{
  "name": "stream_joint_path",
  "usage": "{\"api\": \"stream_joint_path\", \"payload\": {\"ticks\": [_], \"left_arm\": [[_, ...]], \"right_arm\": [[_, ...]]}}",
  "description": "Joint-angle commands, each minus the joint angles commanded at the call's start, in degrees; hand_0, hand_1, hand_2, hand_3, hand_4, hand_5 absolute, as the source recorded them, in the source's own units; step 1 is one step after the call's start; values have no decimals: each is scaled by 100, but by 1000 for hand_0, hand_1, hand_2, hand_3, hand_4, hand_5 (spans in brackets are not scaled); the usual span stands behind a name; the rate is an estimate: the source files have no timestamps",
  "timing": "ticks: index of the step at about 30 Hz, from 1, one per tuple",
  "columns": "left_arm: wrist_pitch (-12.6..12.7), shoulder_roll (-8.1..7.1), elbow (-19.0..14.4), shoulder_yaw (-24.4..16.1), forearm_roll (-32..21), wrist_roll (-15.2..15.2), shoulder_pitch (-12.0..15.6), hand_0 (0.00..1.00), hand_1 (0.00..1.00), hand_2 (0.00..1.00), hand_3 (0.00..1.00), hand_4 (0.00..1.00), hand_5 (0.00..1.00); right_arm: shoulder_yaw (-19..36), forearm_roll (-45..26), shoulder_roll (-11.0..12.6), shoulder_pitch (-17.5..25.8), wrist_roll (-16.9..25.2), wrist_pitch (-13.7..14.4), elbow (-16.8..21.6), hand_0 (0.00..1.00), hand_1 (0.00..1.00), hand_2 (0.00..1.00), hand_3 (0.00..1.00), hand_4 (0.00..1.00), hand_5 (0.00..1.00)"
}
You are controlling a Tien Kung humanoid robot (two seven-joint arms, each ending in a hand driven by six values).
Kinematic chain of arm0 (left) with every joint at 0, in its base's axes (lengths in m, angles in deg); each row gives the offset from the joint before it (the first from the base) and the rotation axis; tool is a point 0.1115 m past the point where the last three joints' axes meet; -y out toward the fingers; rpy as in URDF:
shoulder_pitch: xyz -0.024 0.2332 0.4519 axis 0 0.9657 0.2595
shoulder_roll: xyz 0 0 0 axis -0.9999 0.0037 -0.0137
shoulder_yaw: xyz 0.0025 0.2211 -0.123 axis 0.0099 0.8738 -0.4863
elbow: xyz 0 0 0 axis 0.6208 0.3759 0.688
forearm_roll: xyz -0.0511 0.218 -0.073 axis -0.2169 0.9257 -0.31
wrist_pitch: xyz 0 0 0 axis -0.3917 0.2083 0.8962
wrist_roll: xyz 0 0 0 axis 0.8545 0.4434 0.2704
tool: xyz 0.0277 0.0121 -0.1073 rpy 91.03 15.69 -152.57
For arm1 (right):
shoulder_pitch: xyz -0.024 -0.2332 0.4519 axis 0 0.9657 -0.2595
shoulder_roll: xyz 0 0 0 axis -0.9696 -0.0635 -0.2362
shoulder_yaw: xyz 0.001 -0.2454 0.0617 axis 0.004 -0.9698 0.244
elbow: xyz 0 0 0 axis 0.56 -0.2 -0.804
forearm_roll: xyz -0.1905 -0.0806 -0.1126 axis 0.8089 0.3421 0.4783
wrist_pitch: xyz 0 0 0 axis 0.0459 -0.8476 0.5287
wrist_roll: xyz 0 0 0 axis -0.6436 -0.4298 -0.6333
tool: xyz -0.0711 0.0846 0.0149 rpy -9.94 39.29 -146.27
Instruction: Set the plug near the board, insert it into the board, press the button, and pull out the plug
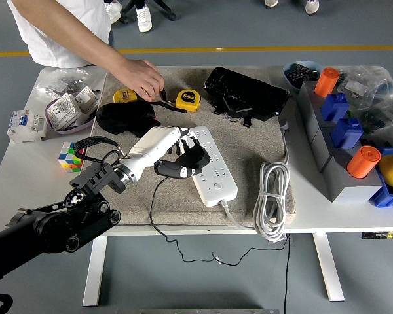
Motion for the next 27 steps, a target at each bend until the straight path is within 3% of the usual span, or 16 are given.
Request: {"api": "stream_joint_path", "payload": {"ticks": [11,27], "left_arm": [[39,128,383,83,86,-61,-126,244,369,446,548,804,2],[65,89,582,167,141,19,-158,244,373,449,549,806,2]], "right_arm": [[48,52,10,-7,-2,-1,29,653,676,647,565,995,558],[88,88,8,-4,5,3,53,653,676,647,566,996,556]]}}
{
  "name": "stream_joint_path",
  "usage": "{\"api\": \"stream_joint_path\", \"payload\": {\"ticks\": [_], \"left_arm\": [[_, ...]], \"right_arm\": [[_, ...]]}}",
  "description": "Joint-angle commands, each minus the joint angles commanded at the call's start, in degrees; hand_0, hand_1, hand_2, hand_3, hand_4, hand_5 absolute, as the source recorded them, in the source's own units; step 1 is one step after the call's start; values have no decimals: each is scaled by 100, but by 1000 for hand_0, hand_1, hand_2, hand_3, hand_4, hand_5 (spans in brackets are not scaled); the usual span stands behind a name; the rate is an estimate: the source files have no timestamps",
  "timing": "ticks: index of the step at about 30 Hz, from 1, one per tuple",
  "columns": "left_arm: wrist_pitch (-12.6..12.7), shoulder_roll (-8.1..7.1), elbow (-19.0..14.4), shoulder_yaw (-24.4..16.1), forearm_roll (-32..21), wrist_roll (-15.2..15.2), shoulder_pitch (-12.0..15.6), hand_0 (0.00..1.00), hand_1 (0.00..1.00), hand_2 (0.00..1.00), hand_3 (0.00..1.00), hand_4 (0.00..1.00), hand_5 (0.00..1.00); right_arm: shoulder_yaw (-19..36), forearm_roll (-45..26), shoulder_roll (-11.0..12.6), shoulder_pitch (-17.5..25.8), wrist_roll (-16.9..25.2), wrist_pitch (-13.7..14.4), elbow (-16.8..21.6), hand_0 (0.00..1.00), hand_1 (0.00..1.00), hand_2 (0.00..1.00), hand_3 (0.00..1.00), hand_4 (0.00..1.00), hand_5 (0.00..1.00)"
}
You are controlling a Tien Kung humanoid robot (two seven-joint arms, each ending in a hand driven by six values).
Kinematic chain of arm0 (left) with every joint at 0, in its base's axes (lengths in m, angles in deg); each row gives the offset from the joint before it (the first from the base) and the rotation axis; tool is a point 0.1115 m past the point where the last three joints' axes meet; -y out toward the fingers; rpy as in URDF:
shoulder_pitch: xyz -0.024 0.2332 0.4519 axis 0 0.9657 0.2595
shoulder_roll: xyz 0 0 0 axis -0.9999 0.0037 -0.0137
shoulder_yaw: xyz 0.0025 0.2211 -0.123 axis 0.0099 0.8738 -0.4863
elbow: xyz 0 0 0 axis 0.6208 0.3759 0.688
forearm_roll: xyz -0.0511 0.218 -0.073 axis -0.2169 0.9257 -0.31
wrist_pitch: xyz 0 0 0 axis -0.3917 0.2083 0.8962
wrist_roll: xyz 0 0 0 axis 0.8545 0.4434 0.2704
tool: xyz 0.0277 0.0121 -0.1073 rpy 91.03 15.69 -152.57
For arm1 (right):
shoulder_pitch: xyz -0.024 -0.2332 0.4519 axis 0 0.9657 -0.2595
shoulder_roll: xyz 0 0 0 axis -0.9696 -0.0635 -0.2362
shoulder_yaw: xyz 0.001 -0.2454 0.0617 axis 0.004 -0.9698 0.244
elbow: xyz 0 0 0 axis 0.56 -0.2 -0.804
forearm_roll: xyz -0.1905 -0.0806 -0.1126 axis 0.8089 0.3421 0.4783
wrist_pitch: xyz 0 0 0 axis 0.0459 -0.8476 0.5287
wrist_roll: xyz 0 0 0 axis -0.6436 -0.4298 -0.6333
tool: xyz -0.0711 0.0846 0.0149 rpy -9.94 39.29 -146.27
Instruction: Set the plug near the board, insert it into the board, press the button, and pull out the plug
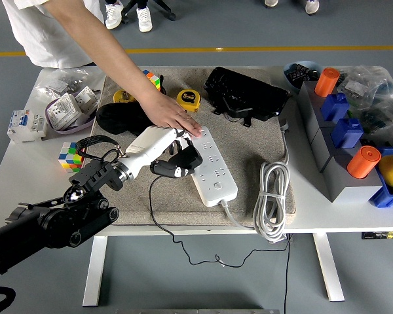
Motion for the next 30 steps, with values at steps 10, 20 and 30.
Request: {"api": "stream_joint_path", "payload": {"ticks": [10,20,30], "left_arm": [[10,26,-10,55,63,-10,8,246,371,453,550,807,2],[52,54,94,38,251,-100,-26,245,370,455,550,807,2],[36,15,102,59,294,-100,-16,243,367,455,550,807,2]], "right_arm": [[16,26,-3,-6,8,2,17,653,676,647,566,998,554],[35,32,-4,-9,10,5,23,653,676,647,566,998,554],[49,58,1,-6,13,7,36,654,676,647,567,998,554]]}}
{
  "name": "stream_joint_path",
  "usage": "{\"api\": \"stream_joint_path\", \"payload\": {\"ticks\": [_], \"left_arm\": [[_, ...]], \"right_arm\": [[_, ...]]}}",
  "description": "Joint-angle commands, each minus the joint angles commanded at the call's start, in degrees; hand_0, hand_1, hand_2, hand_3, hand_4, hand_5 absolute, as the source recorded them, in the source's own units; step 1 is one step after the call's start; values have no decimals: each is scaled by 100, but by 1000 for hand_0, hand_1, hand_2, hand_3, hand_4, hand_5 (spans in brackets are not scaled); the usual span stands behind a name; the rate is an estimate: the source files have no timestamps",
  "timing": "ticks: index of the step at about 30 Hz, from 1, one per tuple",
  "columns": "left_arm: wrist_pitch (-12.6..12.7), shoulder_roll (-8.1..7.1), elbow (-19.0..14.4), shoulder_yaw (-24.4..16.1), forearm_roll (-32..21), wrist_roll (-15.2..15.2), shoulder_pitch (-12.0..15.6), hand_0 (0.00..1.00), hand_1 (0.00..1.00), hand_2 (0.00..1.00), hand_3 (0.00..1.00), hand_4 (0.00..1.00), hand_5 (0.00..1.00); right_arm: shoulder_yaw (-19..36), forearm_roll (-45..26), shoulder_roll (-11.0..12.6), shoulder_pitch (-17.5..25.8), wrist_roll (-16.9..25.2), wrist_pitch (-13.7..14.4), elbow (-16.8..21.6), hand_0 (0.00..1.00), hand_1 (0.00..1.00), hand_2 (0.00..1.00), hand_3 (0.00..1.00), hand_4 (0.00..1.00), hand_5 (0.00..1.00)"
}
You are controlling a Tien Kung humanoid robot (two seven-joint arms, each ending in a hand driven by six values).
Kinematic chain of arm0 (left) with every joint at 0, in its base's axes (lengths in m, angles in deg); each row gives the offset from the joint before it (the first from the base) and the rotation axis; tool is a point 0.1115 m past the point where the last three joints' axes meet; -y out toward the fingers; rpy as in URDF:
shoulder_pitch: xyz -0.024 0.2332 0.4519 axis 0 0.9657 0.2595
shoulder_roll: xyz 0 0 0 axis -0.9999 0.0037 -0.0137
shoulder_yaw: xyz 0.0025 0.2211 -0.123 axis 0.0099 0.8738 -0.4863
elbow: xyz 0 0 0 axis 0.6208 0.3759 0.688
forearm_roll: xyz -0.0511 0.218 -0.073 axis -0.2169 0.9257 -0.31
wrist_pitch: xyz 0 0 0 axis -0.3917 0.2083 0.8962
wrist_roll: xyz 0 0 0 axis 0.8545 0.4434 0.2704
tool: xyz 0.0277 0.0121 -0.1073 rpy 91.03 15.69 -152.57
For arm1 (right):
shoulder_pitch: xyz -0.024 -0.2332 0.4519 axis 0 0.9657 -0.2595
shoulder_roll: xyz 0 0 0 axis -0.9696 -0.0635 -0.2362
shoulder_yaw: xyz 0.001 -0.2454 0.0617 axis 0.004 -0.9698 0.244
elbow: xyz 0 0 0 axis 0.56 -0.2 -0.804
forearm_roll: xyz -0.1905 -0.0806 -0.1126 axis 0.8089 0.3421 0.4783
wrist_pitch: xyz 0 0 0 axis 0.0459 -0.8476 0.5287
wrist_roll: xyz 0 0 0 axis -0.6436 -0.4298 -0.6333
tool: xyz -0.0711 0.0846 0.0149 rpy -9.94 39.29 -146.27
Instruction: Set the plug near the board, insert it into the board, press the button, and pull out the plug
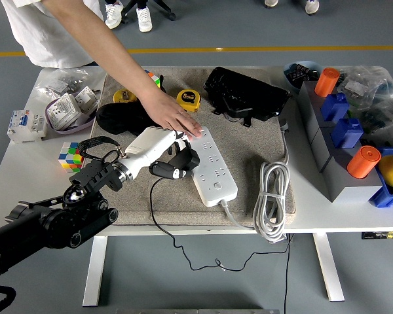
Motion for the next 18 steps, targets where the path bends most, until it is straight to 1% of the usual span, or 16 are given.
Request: {"api": "stream_joint_path", "payload": {"ticks": [10,15,16,18], "left_arm": [[3,-23,19,22,57,-11,-15,244,367,461,552,811,2],[-64,-22,4,20,24,-19,-6,244,367,461,552,811,2],[-89,-23,-2,16,46,-45,-2,261,436,529,566,830,2],[-115,-21,-2,7,31,-56,6,261,436,529,566,830,2]], "right_arm": [[25,8,-2,-3,12,7,6,654,675,647,566,998,556],[27,11,-2,-5,19,10,9,654,675,647,566,998,556],[30,14,-2,-5,21,11,11,653,674,647,566,998,555],[29,15,-3,-4,23,12,12,653,674,647,566,998,555]]}}
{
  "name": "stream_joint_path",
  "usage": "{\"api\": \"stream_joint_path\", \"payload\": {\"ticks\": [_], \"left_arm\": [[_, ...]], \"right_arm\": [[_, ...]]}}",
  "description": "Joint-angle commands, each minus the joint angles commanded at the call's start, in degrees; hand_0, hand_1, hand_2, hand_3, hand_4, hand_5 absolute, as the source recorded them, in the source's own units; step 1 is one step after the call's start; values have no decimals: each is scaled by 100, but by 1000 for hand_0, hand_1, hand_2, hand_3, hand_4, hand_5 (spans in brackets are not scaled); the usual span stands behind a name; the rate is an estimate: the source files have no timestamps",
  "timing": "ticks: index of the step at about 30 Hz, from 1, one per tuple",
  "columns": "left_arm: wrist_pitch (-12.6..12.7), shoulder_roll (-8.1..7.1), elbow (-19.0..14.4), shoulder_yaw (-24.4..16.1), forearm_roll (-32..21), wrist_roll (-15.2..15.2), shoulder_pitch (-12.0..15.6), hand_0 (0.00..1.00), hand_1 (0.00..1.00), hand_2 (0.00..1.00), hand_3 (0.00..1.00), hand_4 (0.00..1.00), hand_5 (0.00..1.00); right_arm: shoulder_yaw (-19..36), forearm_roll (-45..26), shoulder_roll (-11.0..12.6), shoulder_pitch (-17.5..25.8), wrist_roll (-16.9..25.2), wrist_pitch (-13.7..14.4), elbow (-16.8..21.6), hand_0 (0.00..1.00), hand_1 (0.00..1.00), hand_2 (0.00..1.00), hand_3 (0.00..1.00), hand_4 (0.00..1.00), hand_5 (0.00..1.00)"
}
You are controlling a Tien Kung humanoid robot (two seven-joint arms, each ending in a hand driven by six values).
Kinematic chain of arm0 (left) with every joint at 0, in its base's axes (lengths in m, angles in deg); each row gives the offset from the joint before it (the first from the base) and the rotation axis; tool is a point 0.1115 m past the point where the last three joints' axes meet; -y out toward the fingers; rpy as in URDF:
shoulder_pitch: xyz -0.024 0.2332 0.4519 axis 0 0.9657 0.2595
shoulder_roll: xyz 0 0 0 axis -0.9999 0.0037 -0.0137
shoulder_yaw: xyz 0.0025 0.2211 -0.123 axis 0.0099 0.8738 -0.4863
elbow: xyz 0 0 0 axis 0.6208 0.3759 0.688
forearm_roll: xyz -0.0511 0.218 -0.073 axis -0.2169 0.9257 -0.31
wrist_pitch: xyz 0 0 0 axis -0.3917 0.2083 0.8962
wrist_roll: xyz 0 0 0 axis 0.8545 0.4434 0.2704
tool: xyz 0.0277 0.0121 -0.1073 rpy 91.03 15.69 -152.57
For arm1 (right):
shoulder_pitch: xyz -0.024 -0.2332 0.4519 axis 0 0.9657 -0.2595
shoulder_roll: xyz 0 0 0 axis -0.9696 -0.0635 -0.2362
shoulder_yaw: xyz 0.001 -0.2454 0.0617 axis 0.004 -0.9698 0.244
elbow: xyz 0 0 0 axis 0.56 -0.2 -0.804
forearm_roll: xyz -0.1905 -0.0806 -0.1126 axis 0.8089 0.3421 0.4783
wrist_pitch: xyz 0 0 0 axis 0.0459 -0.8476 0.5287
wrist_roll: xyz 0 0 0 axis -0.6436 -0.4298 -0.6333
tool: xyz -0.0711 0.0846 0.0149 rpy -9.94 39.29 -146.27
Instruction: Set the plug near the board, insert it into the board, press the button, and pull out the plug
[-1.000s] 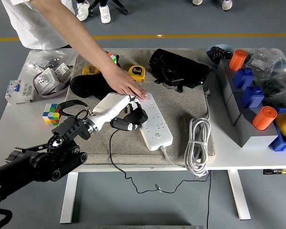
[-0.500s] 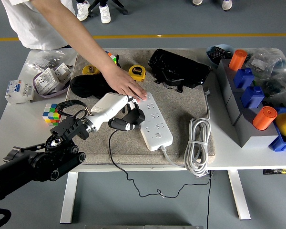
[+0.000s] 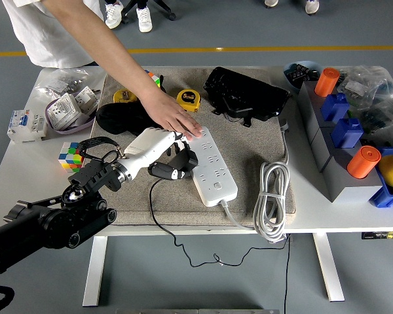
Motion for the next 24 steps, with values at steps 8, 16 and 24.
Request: {"api": "stream_joint_path", "payload": {"ticks": [8,16,24], "left_arm": [[26,-6,-30,-39,-29,3,0,282,476,554,565,988,77],[-29,-16,-52,-65,-69,4,11,314,504,561,582,998,199],[-84,-55,-136,-201,-78,29,52,331,548,578,621,998,273]], "right_arm": [[19,16,-4,1,-1,0,5,653,674,647,566,998,554],[23,22,-2,-1,1,0,6,651,674,645,565,997,553],[30,35,1,2,2,0,10,652,673,645,565,997,553]]}}
